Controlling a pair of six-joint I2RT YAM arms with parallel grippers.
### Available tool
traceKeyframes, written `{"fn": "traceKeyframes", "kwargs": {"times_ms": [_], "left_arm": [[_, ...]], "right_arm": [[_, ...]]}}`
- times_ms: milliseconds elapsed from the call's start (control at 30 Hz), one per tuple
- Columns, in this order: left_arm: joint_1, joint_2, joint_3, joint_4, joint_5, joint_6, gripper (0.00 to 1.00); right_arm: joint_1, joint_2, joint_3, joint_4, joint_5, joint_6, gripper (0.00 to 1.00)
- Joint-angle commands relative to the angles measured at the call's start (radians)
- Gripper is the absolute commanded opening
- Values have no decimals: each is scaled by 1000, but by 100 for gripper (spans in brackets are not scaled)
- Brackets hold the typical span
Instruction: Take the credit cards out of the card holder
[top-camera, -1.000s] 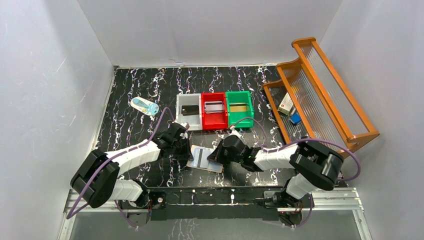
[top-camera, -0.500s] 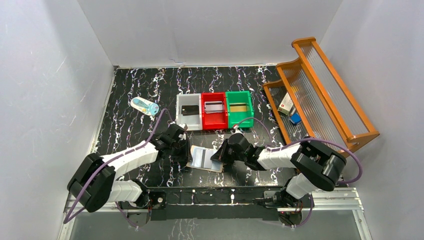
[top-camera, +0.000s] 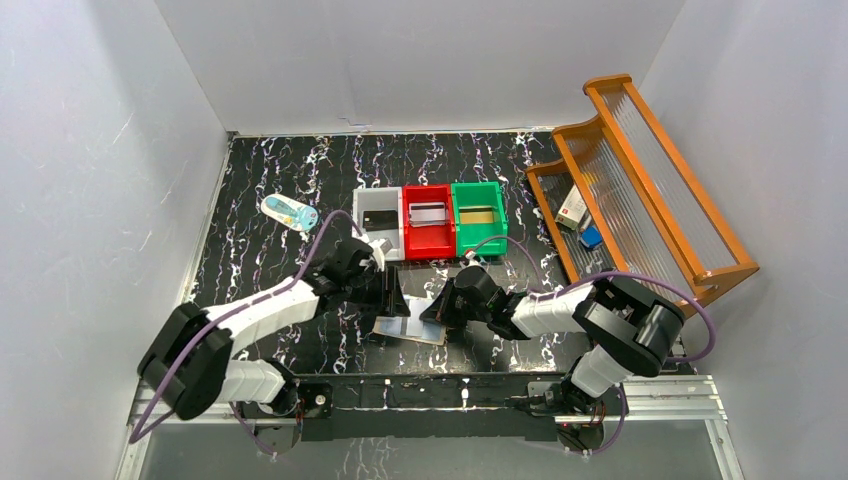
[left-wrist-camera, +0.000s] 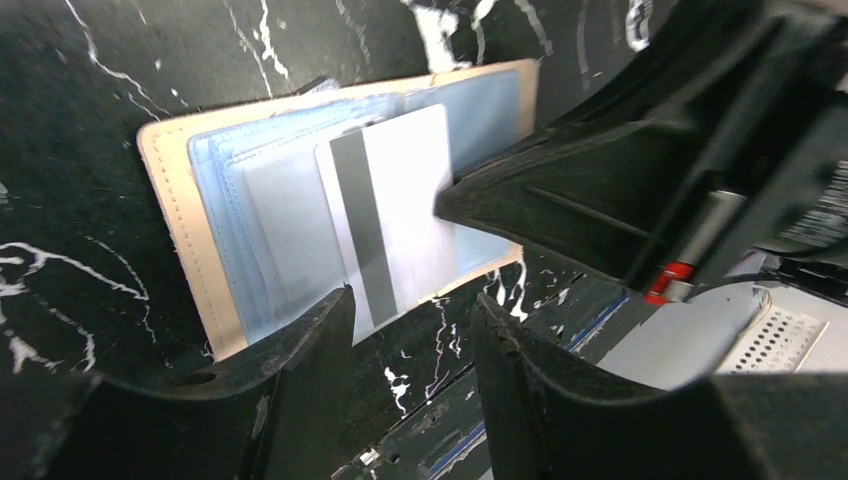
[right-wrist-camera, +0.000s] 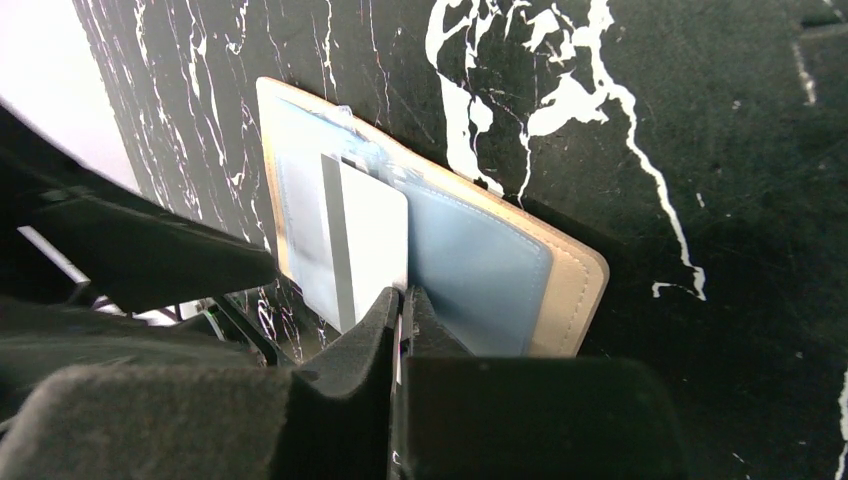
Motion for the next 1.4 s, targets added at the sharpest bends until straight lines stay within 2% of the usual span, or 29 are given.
{"fn": "traceKeyframes", "kwargs": {"times_ms": [0, 167, 367, 533, 667, 767, 867, 1100, 1200, 1367], "left_arm": [[-5, 102, 25, 32, 126, 11, 44], [-9, 155, 23, -4, 88, 34, 40], [-13, 192, 46, -123, 0, 106, 37], [-20, 217, 38, -138, -16, 110, 32], [-21, 218, 36, -137, -25, 109, 30], [-21, 219, 35, -137, -26, 111, 29], [-23, 218, 31, -137, -28, 109, 28], [-24, 202, 23, -137, -47, 102, 28], [-24, 184, 22, -140, -59, 101, 33], [-25, 170, 21, -148, -71, 95, 34]], "right_arm": [[-4, -8, -1, -46, 26, -22, 8], [-7, -21, -4, -25, 17, -17, 10], [-7, -44, -56, 108, -14, -2, 25], [-8, -23, -74, 190, -43, 22, 31], [-10, 28, -77, 273, -73, 46, 32], [-10, 67, -72, 301, -90, 57, 32], [-10, 70, -60, 253, -72, 46, 31], [-10, -7, -77, 165, 0, 20, 9], [-11, -57, -87, 105, 38, 7, 8], [-34, -106, -101, 63, 44, -8, 8]]}}
